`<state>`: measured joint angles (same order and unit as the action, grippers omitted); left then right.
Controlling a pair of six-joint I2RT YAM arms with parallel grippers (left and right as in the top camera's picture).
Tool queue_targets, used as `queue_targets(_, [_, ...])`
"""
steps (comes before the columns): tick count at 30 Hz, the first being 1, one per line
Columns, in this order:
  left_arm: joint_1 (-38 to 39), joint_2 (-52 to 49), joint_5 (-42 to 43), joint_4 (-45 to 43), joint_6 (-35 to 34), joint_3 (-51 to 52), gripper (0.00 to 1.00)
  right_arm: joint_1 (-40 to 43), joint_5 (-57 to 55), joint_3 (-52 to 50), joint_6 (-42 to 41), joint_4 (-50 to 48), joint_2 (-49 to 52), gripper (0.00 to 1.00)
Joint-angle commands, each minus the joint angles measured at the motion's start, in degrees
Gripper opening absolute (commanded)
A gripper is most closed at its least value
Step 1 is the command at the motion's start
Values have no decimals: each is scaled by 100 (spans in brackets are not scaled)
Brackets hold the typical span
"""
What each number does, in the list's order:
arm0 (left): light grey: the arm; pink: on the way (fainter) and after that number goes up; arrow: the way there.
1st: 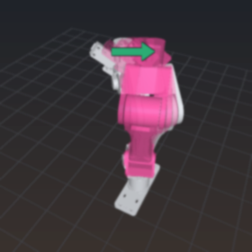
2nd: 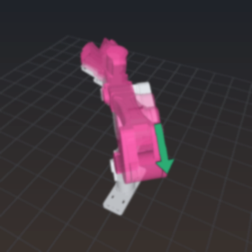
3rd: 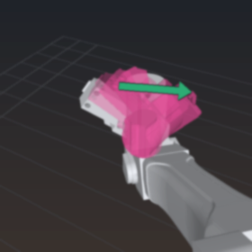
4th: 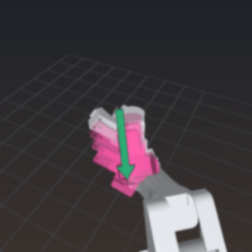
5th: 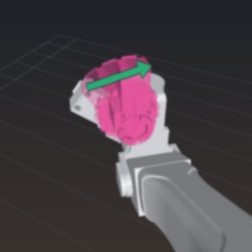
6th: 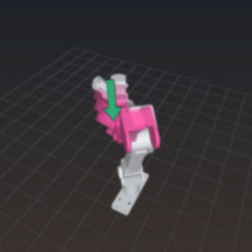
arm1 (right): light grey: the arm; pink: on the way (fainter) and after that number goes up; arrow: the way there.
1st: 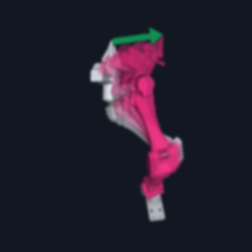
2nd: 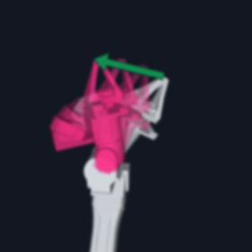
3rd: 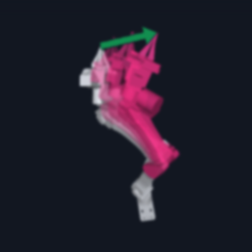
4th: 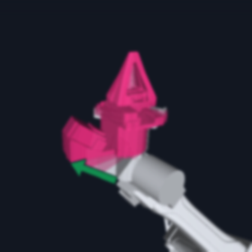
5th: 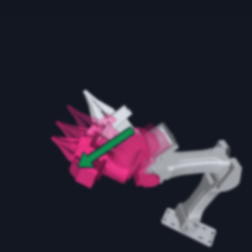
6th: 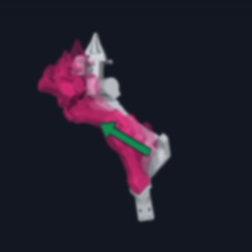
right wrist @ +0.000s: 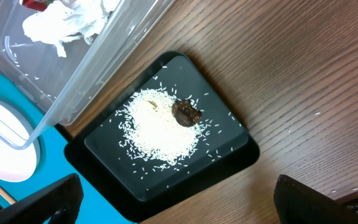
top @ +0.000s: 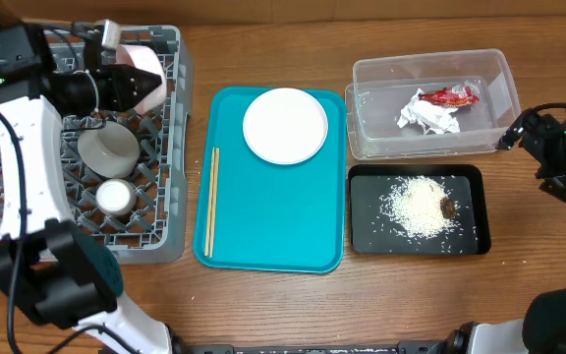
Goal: Sort waste into correct bins and load items into the dishwasher
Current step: 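Carry the pink-rimmed bowl into the dish rack and release it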
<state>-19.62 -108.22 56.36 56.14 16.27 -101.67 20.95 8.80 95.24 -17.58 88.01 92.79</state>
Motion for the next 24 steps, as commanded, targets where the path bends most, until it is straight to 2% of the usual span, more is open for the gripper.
queue_targets(1, [-190, -420, 1069, -424, 142, -61, 4, 2, 31, 46, 22, -26, -63, 100])
queue_targets(11, [-402, -1375, 1296, -1541, -24, -61, 4, 2, 28, 46, 151, -33, -63, 100])
queue_targets(18, [-667, -1720, 1534, -1851, -22, -59, 4, 2, 31, 46, 151, -46, -63, 100])
queue_targets(24, [-907, -1882, 1569, -1784, -22, -50, 4, 2, 31, 46, 149, -44, -63, 100])
